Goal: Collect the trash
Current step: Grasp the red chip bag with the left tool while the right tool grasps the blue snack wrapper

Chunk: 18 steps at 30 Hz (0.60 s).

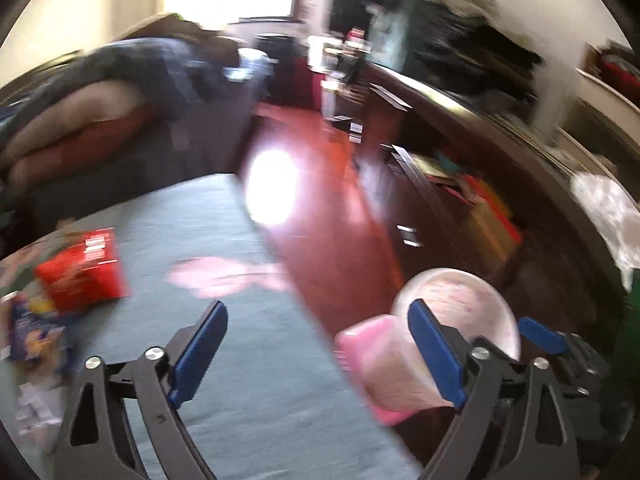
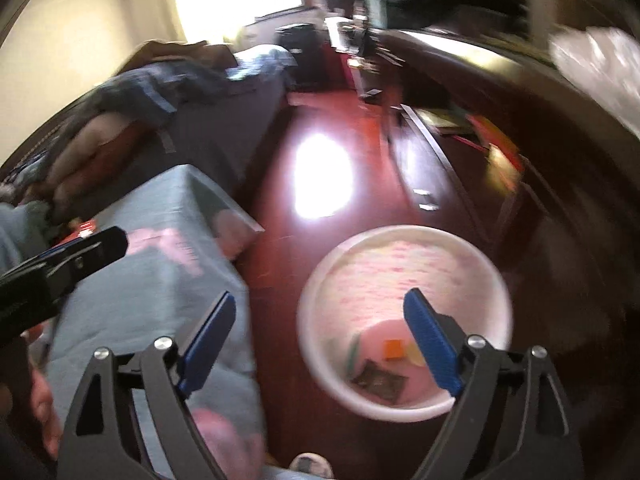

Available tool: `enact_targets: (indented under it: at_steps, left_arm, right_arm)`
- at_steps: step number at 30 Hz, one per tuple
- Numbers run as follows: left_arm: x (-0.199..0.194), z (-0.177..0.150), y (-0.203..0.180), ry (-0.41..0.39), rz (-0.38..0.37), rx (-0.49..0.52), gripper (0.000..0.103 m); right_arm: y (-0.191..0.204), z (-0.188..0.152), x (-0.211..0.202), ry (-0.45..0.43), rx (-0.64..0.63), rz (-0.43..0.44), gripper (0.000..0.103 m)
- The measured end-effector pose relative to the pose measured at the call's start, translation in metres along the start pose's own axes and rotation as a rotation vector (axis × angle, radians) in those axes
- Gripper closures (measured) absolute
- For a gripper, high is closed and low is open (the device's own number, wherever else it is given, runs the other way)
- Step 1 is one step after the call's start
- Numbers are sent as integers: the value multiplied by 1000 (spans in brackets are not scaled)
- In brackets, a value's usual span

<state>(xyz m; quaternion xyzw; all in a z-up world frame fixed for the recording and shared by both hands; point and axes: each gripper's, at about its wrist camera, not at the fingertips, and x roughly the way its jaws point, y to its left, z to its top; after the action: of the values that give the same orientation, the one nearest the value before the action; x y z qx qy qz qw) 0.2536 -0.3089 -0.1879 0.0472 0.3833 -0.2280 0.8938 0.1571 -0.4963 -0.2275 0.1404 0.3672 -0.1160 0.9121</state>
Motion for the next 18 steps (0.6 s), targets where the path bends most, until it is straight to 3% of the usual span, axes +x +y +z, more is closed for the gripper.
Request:
enact_targets:
  at_steps: [5,9,13,18]
  left_arm:
    - [-25,-5,78,-47,180,-101,4]
    - [-20,6,141,-28,302,-200,4]
    - [14,21,198,80,309,-322,4]
    - [51,23,223,150,220,-362,4]
  right_arm:
    - [73,3,-6,4,-113,118,11]
    - [125,3,-5,10,-197,175,11]
    - [165,2,-3,7,-254,212,11]
    - [192,4,-1,2,-290,227,11]
